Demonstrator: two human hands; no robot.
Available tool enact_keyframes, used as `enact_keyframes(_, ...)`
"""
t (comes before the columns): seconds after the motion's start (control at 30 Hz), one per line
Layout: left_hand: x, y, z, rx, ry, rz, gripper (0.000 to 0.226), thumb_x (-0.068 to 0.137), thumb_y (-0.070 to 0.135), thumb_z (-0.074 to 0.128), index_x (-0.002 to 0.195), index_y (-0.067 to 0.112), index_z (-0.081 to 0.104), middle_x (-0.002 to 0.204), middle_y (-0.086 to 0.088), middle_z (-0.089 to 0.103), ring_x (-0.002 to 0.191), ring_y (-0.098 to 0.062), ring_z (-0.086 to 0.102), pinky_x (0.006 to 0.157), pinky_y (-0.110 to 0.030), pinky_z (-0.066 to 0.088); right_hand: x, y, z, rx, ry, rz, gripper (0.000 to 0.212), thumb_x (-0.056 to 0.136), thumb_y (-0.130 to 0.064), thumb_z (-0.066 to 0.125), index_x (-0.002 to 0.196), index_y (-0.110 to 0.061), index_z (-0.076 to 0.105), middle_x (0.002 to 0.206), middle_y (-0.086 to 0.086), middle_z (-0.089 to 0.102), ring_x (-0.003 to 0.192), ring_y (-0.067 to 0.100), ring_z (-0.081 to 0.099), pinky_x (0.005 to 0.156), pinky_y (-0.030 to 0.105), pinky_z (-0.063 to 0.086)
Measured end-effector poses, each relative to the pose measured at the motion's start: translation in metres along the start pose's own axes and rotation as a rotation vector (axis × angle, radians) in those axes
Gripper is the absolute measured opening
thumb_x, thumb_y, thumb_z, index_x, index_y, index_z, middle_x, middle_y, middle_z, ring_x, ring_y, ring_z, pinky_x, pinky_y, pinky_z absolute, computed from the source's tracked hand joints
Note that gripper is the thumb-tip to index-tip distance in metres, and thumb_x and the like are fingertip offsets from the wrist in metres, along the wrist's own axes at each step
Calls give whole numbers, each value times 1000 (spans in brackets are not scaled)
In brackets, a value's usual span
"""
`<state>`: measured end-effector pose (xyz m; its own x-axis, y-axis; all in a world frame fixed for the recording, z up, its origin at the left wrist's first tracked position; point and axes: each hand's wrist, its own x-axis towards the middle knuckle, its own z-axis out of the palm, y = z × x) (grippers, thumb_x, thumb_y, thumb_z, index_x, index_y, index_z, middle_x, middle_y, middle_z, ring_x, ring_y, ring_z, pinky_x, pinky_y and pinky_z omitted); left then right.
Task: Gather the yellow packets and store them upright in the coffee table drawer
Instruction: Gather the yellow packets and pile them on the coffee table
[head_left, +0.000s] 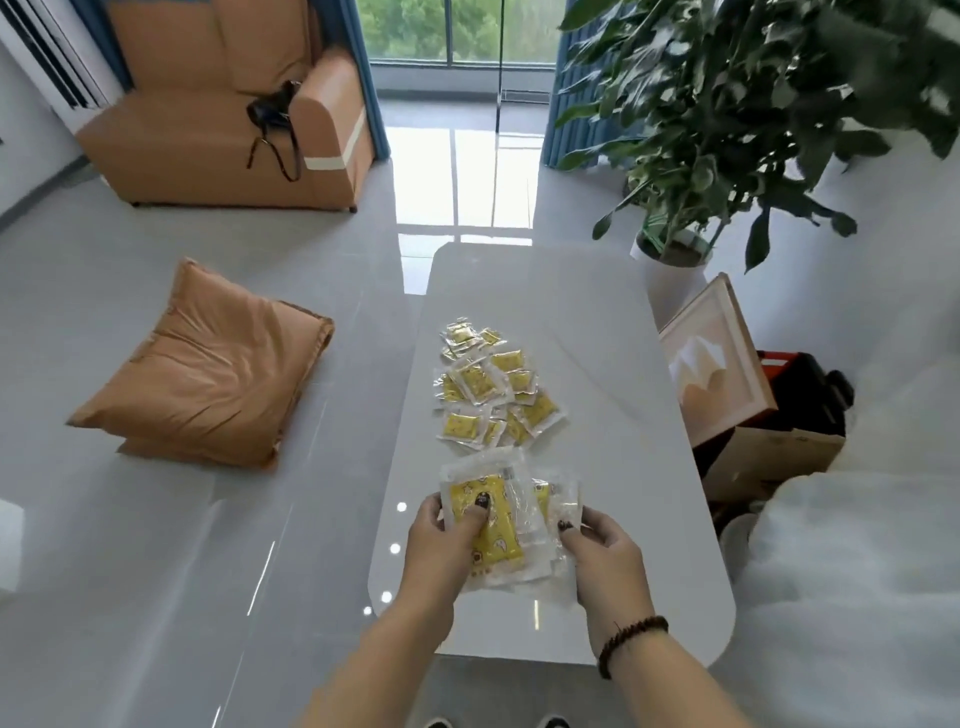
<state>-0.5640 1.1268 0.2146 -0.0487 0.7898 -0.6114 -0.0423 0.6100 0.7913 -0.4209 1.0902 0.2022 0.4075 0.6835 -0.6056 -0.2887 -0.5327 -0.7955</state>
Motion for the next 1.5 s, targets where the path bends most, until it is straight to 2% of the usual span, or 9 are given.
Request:
enact_keyframes(0.33, 183, -13, 91, 66, 5, -58, 19, 92, 7, 60, 101, 23, 66, 91, 3, 73, 81, -11, 70, 60, -22, 55, 208, 4, 16, 63, -101, 152, 28, 81, -4, 69, 107, -12, 61, 102, 10, 72, 96, 29, 69, 88, 52, 54)
enact_keyframes(0.5, 300, -37, 135, 113, 73, -75, 23, 88, 12, 66, 110, 15, 60, 95, 1, 72, 87, -14, 70, 77, -33, 58, 342, 21, 15, 13, -13, 188, 24, 79, -2, 68, 97, -16, 63, 99, 13, 71, 86, 30, 67, 85, 51, 53)
enact_keyframes(0.63, 390, -52, 170, 357, 128, 128, 25, 87, 17, 68, 107, 23, 55, 112, 2, 64, 109, -17, 60, 88, -28, 48, 443, 21, 23, -45, 53, 121, 32, 78, -5, 70, 107, -14, 61, 88, 3, 67, 79, 25, 64, 83, 42, 56)
enact_keyframes(0.73, 457, -60, 186, 819, 230, 256, 76, 82, 36, 70, 144, 29, 27, 154, -5, 21, 144, -29, 15, 114, -48, 21, 509, 22, 33, -84, 105, 71, 37, 81, -6, 66, 117, -13, 56, 87, -4, 61, 72, 14, 59, 70, 29, 52)
enact_keyframes(0.8, 498, -59, 187, 1008, 199, 151, 107, 77, 54, 69, 150, 38, -8, 159, 0, -17, 146, -34, -17, 113, -62, 3, 547, 24, 38, -101, 162, 60, 51, 83, -7, 64, 129, -18, 46, 103, -1, 58, 82, 16, 58, 75, 27, 47)
enact_keyframes(0.87, 529, -60, 186, 1054, 128, 28, 115, 74, 65, 65, 145, 45, -23, 157, 2, -29, 144, -39, -23, 110, -68, 4, 578, 28, 40, -114, 220, 52, 60, 84, -7, 62, 136, -21, 34, 120, 4, 57, 94, 20, 59, 83, 29, 46)
enact_keyframes(1.07, 558, -68, 214, 1320, -58, 228, 90, 86, 65, 48, 150, 44, -10, 157, 7, -29, 143, -39, -26, 110, -72, 6, 634, 25, 63, -218, 115, -132, 63, 84, -2, 56, 141, -20, 37, 140, -1, 44, 123, 17, 50, 104, 34, 44)
enact_keyframes(1.3, 590, -44, 234, 1571, -273, 434, 94, 80, 65, 54, 153, 34, 4, 159, 11, -24, 142, -36, -30, 107, -75, 12, 662, 4, 66, -779, -30, -287, 64, 91, -7, 40, 150, -22, 19, 156, -4, 20, 141, 21, 16, 114, 36, 20)
enact_keyframes(1.5, 560, -46, 216, 1298, -217, 542, 90, 87, 44, 59, 154, 30, 1, 162, 9, -8, 149, -26, -9, 117, -59, 14, 631, 15, 42, -554, -30, -260, 70, 90, -2, 42, 151, -23, 15, 156, -2, 21, 143, 17, 15, 117, 32, 18)
